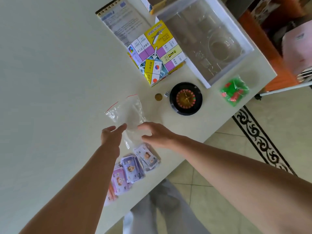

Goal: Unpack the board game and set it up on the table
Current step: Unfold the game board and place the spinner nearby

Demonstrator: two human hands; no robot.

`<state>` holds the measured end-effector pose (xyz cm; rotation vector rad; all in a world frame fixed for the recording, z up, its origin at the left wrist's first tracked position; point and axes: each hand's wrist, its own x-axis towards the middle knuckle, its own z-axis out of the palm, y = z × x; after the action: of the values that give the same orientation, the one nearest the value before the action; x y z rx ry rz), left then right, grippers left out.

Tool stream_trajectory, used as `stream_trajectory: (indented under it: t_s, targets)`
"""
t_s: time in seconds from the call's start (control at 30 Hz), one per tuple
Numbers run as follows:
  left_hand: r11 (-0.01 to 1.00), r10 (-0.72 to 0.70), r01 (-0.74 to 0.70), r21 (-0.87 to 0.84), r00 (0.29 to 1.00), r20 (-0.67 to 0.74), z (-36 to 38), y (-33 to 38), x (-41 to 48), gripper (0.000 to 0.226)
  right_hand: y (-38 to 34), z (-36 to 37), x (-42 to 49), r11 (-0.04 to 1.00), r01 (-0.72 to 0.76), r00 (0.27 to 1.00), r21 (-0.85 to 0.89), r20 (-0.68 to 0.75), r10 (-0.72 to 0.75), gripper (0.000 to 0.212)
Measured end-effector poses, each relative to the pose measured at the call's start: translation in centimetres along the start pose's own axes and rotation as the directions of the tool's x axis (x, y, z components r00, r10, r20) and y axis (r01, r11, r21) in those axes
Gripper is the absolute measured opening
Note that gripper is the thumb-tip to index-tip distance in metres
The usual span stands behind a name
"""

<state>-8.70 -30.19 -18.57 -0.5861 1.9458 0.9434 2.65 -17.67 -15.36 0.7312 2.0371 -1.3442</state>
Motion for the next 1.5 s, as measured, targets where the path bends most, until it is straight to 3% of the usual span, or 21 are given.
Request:
stream_trajectory:
  t_s: [0.07, 0.13, 0.2, 0.23, 0.3, 0.37, 0.5, 0.57, 0.63, 0.7, 0.8, 0.93, 1.03, 1.13, 1.23, 1.3, 1.4, 1.5]
  targets:
    - [1.0, -0.004, 0.004, -0.013, 1.0, 0.01, 0.3, 0.1, 0.3, 0.068, 0.6, -0.4, 0.0, 0.999, 0.018, 0.998, 0.046, -0.062, -0.015, 0.048]
    - [1.0, 0.01, -0.01, -0.01, 1.0, 0.022, 0.7, 0.3, 0.5, 0.073, 1.3, -0.5, -0.1, 0.995, 0.021, 0.976, 0.095, -0.22, 0.001, 0.042]
    - [1.0, 0.008, -0.01, 0.023, 0.999, 0.052, 0.8, 0.4, 0.6, 0.06, 1.7, -0.5, -0.1, 0.986, -0.044, 0.927, 0.161, -0.36, 0.101, 0.038]
    - [0.999, 0.023, -0.026, 0.04, 0.997, 0.076, 0.9, 0.5, 0.5, 0.043, 2.0, -0.5, 0.1, 0.973, -0.094, 0.913, 0.21, -0.372, 0.169, 0.039]
    - [0.997, 0.053, -0.06, 0.054, 0.992, 0.111, 0.9, 0.8, 0.2, 0.009, 2.3, -0.5, 0.5, 0.923, -0.197, 0.92, 0.331, -0.263, 0.29, 0.04]
    - [0.992, 0.109, -0.119, 0.053, 0.981, 0.163, 0.6, 1.1, -0.3, 0.014, 2.2, -0.2, 0.7, 0.872, -0.228, 0.924, 0.433, -0.186, 0.334, 0.044]
    - [0.983, 0.176, -0.184, -0.012, 0.918, 0.354, -0.8, 2.7, -2.5, 0.01, 1.1, -0.3, 0.3, 0.821, -0.143, 0.874, 0.553, -0.318, 0.366, 0.054]
    - [0.969, 0.219, -0.246, 0.004, 0.871, 0.439, -0.9, 3.5, -3.6, 0.016, 0.8, -0.9, -0.1, 0.779, -0.131, 0.873, 0.614, -0.301, 0.384, 0.058]
    - [0.954, 0.265, -0.299, -0.005, 0.836, 0.481, -0.3, 4.2, -4.6, 0.023, 1.0, -1.8, -0.6, 0.782, -0.191, 0.881, 0.593, -0.248, 0.403, 0.055]
    - [0.95, 0.275, -0.312, -0.006, 0.83, 0.486, 1.0, 4.9, -5.4, 0.026, 1.9, -2.8, -1.2, 0.813, -0.232, 0.885, 0.534, -0.231, 0.404, 0.038]
    - [0.956, 0.251, -0.293, 0.011, 0.837, 0.486, 3.8, 5.4, -6.0, 0.009, 3.5, -4.7, -2.5, 0.832, -0.208, 0.87, 0.514, -0.293, 0.398, 0.018]
    - [0.969, 0.198, -0.243, 0.043, 0.868, 0.456, 8.9, 5.9, -7.4, 0.012, 7.2, -9.9, -4.5, 0.86, -0.206, 0.787, 0.466, -0.444, 0.429, 0.02]
    - [0.971, 0.161, -0.224, 0.09, 0.878, 0.45, 12.5, 6.5, -8.7, 0.014, 10.6, -14.3, -5.1, 0.841, -0.258, 0.735, 0.476, -0.468, 0.491, 0.025]
    - [0.952, 0.124, -0.237, 0.195, 0.879, 0.46, 15.7, 6.9, -9.6, 0.01, 13.3, -17.8, -5.8, 0.841, -0.332, 0.752, 0.428, -0.418, 0.51, 0.022]
    - [0.925, 0.087, -0.246, 0.291, 0.881, 0.466, 18.7, 7.1, -10.3, 0.021, 15.6, -20.4, -6.9, 0.877, -0.412, 0.783, 0.248, -0.396, 0.479, 0.021]
    - [0.919, 0.069, -0.234, 0.318, 0.889, 0.453, 20.3, 7.3, -10.6, 0.024, 16.8, -21.3, -7.3, 0.898, -0.426, 0.807, 0.109, -0.403, 0.431, 0.032]
    - [0.914, 0.04, -0.208, 0.348, 0.9, 0.434, 22.1, 7.3, -10.8, 0.018, 18.5, -22.0, -7.3, 0.913, -0.404, 0.819, 0.054, -0.423, 0.388, 0.035]
    - [0.894, 0.072, -0.246, 0.374, 0.904, 0.421, 22.7, 7.0, -10.7, 0.018, 19.3, -21.8, -6.9, 0.945, -0.317, 0.811, 0.081, -0.493, 0.315, 0.009]
